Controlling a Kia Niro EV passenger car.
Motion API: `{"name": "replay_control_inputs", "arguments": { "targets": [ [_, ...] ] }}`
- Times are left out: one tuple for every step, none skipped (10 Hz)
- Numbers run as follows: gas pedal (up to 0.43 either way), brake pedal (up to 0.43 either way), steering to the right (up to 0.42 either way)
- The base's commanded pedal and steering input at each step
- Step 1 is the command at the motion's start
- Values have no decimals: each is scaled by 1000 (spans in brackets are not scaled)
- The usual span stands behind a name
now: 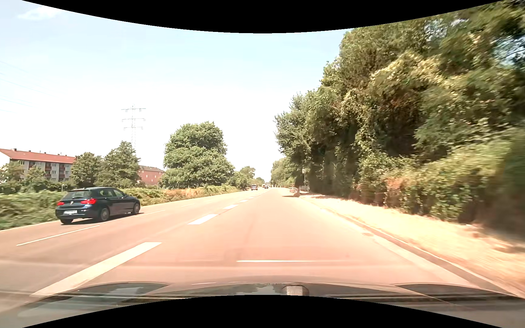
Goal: Follow the waypoints while adhering to traffic rules and regulations
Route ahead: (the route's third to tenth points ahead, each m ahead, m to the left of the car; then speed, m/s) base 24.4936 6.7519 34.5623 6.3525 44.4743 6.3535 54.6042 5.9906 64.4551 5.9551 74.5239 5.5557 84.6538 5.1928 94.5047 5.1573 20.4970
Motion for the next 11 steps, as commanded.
{"name": "replay_control_inputs", "arguments": {
  "targets": [
    [280, 0, -1],
    [280, 0, -1],
    [280, 0, -1],
    [280, 0, -1],
    [280, 0, -1],
    [280, 0, -1],
    [280, 0, -1],
    [280, 0, -1],
    [280, 0, -1],
    [280, 0, -2],
    [280, 0, -1]
  ]
}}
